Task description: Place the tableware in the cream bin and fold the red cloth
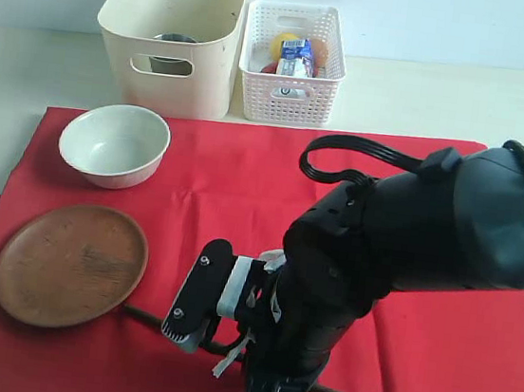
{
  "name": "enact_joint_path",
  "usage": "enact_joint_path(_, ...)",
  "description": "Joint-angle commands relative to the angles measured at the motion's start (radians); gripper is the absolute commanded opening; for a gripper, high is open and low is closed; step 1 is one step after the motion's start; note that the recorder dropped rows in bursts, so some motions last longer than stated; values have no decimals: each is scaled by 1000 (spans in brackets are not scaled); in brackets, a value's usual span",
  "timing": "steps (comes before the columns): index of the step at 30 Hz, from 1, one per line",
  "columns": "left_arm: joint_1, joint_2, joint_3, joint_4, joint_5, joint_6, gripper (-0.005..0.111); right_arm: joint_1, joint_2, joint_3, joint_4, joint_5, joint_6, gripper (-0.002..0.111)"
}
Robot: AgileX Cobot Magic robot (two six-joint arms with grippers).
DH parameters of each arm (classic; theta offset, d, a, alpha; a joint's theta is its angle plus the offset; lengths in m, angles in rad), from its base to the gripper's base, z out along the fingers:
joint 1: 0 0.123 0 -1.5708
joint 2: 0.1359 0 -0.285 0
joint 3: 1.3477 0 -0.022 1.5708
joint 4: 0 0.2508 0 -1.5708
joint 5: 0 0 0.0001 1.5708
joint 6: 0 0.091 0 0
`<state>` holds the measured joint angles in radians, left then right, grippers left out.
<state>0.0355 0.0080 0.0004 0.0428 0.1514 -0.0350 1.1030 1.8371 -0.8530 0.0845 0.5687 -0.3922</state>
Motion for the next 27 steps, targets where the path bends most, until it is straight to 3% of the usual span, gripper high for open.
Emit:
enact_joint_path(1, 3, -3, 0, -5, -4, 0, 0, 2, 24, 8, -9, 28, 0, 39)
enact_joint_path(4, 3, -3, 0, -5, -4, 0, 0, 2, 24, 8, -9, 32, 0, 45)
enact_joint_path(27, 3, -3, 0, -5, -4, 0, 0, 2, -53, 8, -25, -3, 0, 43)
